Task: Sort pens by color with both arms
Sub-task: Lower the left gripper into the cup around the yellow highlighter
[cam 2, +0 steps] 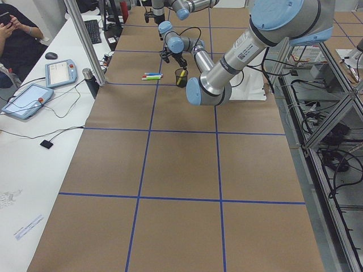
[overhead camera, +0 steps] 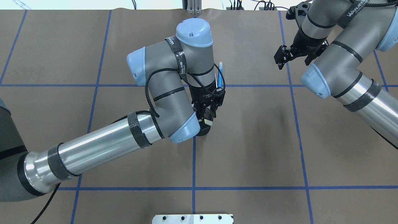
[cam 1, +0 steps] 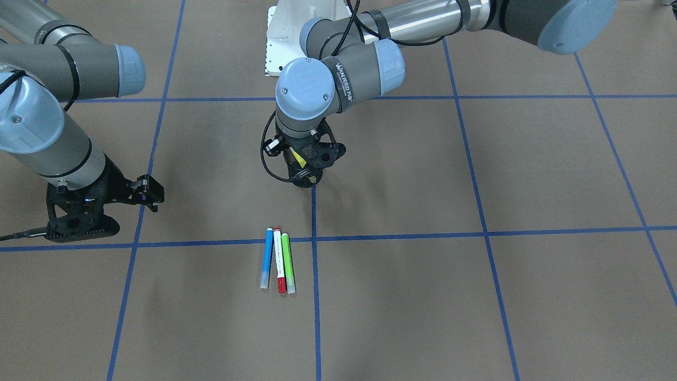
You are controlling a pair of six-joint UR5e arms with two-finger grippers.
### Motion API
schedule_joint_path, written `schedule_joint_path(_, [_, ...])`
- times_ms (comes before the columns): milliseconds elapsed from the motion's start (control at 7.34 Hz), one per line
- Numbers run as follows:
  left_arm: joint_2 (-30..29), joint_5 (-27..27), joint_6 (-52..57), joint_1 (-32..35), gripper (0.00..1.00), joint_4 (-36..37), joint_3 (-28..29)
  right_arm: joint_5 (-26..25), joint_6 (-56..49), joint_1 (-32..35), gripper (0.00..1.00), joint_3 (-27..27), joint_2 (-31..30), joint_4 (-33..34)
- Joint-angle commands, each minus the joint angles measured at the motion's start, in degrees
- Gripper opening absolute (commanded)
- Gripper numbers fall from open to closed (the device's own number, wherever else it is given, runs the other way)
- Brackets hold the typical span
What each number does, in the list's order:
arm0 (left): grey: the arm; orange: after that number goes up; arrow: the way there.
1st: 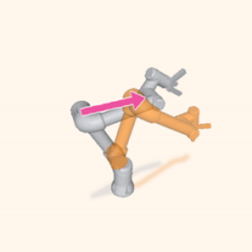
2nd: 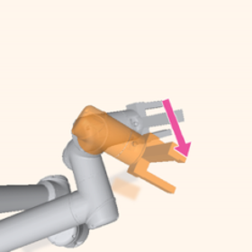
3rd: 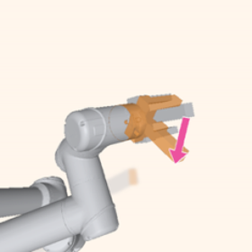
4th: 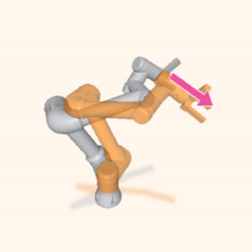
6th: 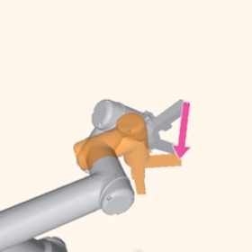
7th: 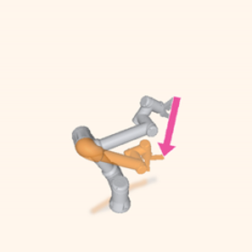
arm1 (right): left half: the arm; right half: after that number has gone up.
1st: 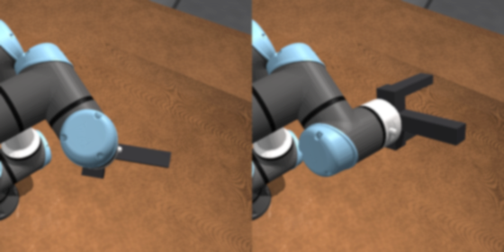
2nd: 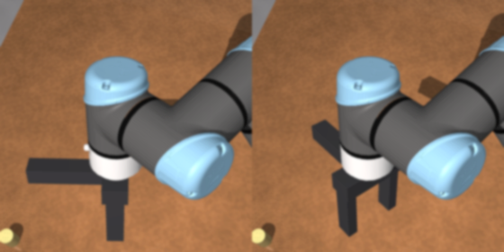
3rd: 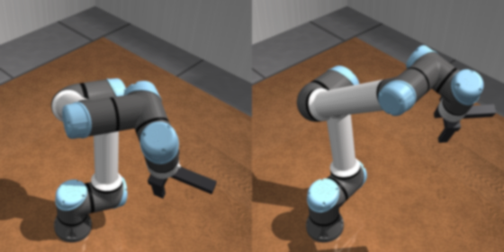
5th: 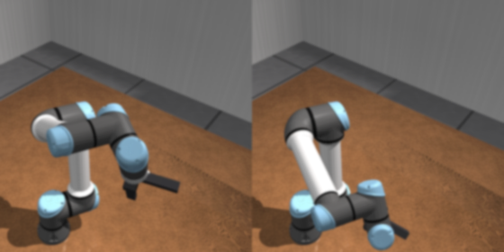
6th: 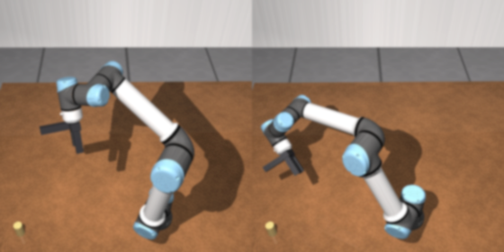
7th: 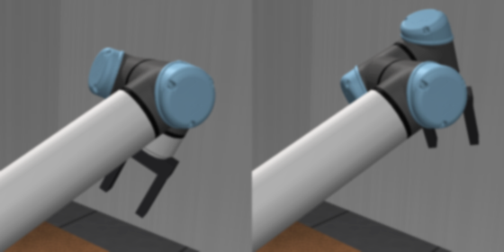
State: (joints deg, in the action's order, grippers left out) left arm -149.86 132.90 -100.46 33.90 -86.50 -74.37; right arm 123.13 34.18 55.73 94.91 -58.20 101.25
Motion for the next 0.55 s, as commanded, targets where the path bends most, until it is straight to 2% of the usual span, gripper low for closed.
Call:
schedule_joint_path(0, [-0.08,-0.01,0.01,-0.67,0.50,-0.16,-0.07,0.00,-0.08,-0.01,0.98,-0.07,0.01,0.00])
schedule_joint_path(409, [0.10,-0.01,0.09,-1.47,0.46,-0.25,-0.07,0.00,-0.08,-0.09,0.98,-0.16,0.01,0.00])
